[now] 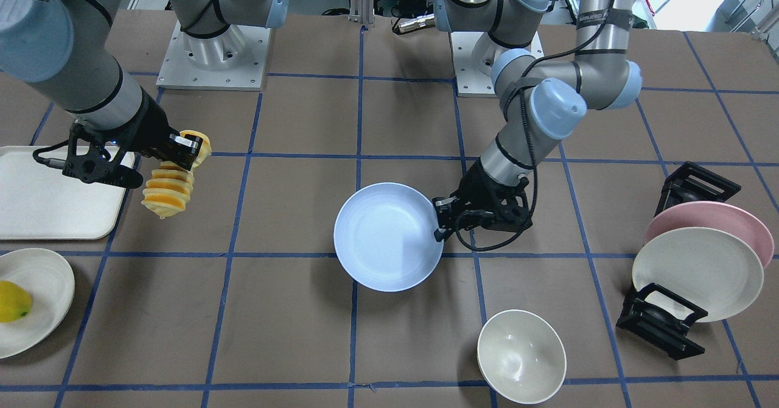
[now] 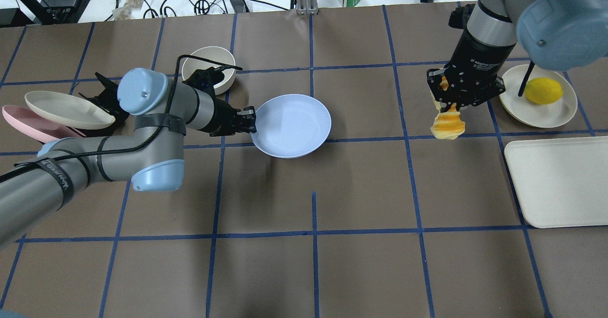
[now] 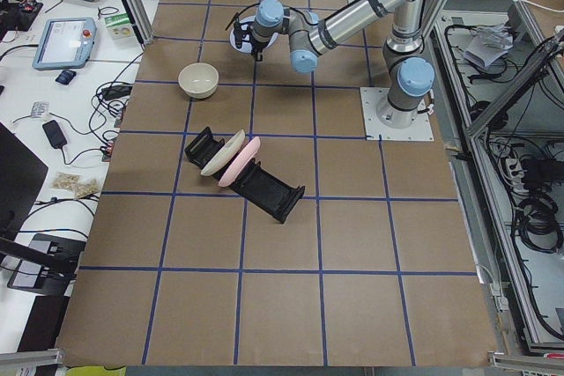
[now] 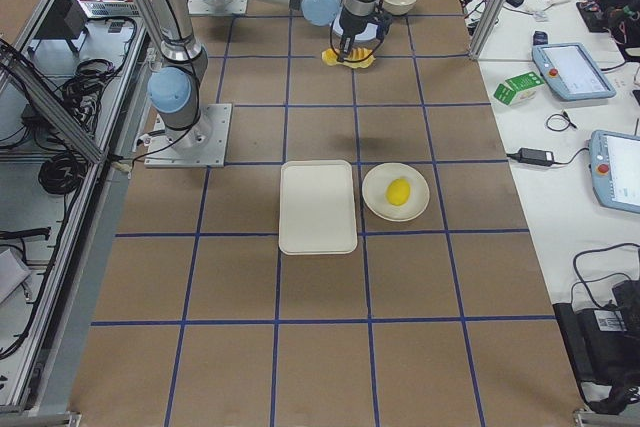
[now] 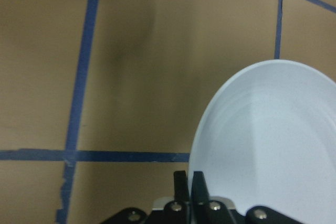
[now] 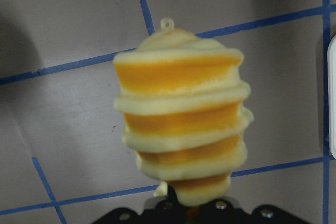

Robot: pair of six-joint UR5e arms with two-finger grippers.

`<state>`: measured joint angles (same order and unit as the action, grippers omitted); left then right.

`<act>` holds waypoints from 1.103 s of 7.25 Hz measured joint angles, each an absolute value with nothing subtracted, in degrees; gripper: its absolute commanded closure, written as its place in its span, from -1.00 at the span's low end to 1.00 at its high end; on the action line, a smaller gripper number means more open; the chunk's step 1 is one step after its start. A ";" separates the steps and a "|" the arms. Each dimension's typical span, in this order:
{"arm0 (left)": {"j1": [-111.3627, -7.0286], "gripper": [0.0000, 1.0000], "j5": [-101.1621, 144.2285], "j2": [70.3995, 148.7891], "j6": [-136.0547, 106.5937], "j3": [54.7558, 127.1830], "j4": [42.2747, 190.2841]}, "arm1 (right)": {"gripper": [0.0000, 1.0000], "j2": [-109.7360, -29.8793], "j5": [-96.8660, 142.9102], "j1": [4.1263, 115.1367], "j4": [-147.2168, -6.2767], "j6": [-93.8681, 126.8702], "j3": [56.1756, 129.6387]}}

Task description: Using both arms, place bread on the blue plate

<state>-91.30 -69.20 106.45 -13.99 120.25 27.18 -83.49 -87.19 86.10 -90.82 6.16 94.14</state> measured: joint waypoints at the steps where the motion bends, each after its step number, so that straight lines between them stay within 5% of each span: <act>1: -93.07 1.00 -70.88 108.42 -15.62 121.74 22.20 | 1.00 -83.12 -87.17 87.43 -92.46 6.18 94.20; 2: -94.06 1.00 -71.60 109.92 -16.74 123.29 18.16 | 1.00 -82.59 -87.13 88.45 -94.07 6.17 94.19; 3: -95.00 -0.98 -72.07 110.74 -17.20 124.15 16.21 | 1.00 -82.01 -87.11 89.44 -94.83 6.16 94.19; 6: -96.53 -1.00 -75.25 109.79 -18.03 123.15 16.86 | 1.00 -77.99 -87.04 95.70 -99.80 9.81 93.83; 8: -94.63 -1.00 -76.06 106.52 -14.75 116.61 30.13 | 1.00 -74.39 -86.41 100.30 -104.90 15.45 93.76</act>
